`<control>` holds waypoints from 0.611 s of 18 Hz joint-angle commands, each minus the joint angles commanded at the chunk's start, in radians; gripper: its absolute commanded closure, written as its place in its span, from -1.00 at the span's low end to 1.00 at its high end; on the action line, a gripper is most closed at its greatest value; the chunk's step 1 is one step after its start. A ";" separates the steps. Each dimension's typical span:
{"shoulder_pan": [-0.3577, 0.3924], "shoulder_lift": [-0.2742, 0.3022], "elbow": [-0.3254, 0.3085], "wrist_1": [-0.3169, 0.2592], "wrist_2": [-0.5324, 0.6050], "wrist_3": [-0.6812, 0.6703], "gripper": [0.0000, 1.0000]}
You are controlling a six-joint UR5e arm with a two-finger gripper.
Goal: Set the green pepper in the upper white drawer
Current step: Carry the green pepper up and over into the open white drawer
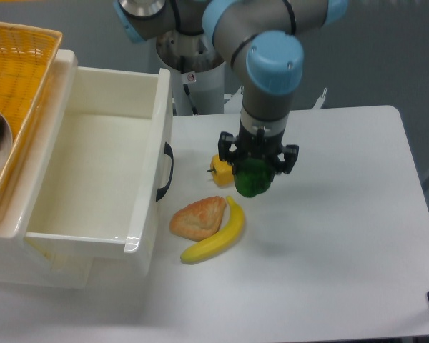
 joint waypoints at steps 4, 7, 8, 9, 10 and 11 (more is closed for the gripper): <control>0.002 0.048 0.028 -0.012 -0.068 -0.120 -0.29; 0.000 0.092 0.028 -0.023 -0.129 -0.138 -0.29; 0.000 0.106 0.028 -0.028 -0.146 -0.147 -0.29; 0.000 0.115 0.028 -0.029 -0.160 -0.152 -0.29; -0.001 0.124 0.029 -0.029 -0.169 -0.163 -0.29; -0.003 0.129 0.028 -0.028 -0.180 -0.178 -0.29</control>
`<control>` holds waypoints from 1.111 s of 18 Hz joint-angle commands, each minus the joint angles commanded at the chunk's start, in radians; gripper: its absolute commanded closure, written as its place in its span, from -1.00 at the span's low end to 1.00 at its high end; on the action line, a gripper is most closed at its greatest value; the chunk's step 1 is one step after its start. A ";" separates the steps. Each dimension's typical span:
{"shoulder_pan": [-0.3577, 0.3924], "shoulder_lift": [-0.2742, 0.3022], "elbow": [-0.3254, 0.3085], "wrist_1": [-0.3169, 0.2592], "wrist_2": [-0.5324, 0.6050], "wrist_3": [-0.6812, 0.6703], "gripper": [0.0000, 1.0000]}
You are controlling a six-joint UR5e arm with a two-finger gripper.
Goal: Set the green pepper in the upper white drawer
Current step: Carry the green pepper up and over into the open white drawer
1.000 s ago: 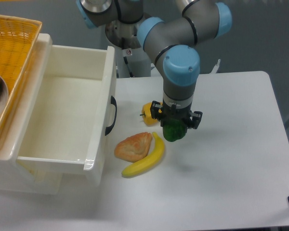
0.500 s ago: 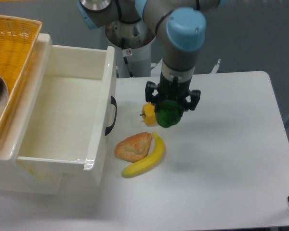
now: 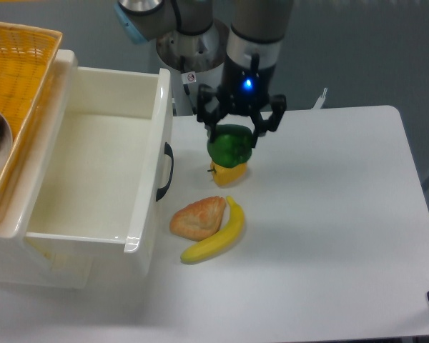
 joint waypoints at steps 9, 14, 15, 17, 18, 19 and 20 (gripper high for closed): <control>-0.029 0.011 -0.005 0.003 -0.095 -0.120 -0.29; -0.101 -0.003 -0.015 0.002 -0.117 -0.143 -0.30; -0.106 -0.005 -0.017 0.000 -0.117 -0.144 -0.30; -0.129 -0.012 -0.017 0.000 -0.120 -0.144 -0.30; -0.143 -0.014 -0.017 0.000 -0.118 -0.146 -0.30; -0.152 -0.021 -0.017 -0.002 -0.117 -0.146 -0.30; -0.158 -0.021 -0.018 -0.002 -0.117 -0.144 -0.30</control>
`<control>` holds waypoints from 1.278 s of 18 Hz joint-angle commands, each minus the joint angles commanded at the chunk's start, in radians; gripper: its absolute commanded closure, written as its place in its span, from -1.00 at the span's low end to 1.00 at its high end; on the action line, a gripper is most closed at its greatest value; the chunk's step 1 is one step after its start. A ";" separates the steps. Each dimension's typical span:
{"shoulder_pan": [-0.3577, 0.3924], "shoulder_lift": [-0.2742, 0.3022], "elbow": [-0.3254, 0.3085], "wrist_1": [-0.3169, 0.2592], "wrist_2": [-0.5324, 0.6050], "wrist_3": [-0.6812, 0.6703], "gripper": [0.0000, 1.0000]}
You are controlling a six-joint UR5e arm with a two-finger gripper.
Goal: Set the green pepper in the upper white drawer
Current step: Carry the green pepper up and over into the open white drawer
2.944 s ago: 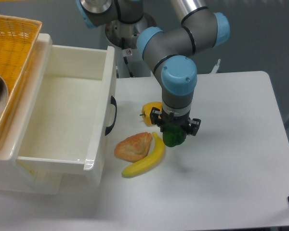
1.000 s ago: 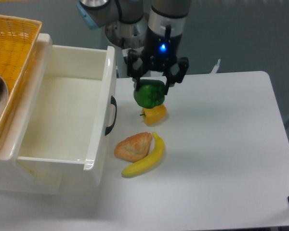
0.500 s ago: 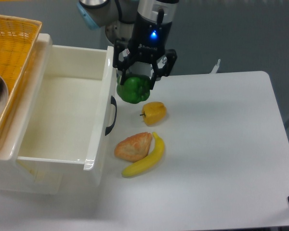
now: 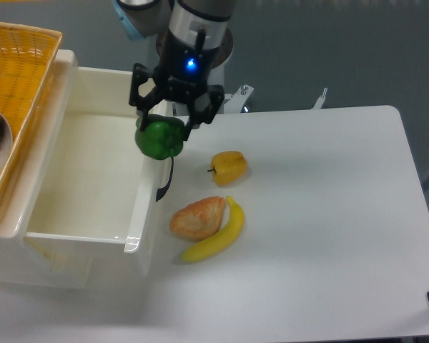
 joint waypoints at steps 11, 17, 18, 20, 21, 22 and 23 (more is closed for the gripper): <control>-0.074 -0.034 -0.006 0.000 0.006 0.002 -0.30; -0.100 -0.040 -0.032 0.005 0.008 0.011 -0.30; -0.106 -0.040 -0.032 0.003 0.008 0.011 -0.30; -0.115 -0.041 -0.035 0.003 0.009 0.012 -0.30; -0.117 -0.041 -0.038 0.005 0.009 0.012 -0.30; -0.118 -0.041 -0.040 0.003 0.009 0.012 -0.30; -0.120 -0.041 -0.041 0.003 0.009 0.012 -0.30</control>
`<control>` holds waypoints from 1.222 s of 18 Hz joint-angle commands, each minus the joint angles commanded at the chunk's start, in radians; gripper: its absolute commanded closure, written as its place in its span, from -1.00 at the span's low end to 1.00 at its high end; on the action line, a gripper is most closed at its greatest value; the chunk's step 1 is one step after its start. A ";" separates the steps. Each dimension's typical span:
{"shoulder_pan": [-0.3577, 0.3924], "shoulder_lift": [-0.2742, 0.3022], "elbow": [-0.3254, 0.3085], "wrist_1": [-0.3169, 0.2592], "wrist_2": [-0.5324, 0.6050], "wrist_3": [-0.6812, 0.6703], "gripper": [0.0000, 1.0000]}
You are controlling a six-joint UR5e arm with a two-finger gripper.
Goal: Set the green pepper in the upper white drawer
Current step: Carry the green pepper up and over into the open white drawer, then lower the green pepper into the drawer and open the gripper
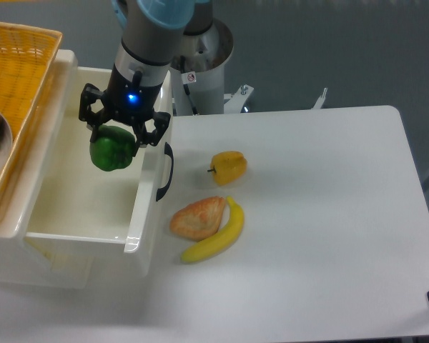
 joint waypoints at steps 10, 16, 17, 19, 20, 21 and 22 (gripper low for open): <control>-0.021 -0.015 -0.018 0.003 0.000 0.002 -0.39; -0.031 -0.012 -0.018 0.002 0.000 0.006 -0.85; -0.031 -0.011 -0.018 0.002 0.000 0.006 -0.86; -0.031 -0.008 -0.018 0.002 0.000 0.006 -0.89; -0.031 -0.006 -0.017 0.002 0.000 0.006 -0.89; -0.031 -0.003 -0.017 0.002 0.000 0.006 -0.91; -0.031 0.000 -0.015 0.005 0.000 0.006 -0.97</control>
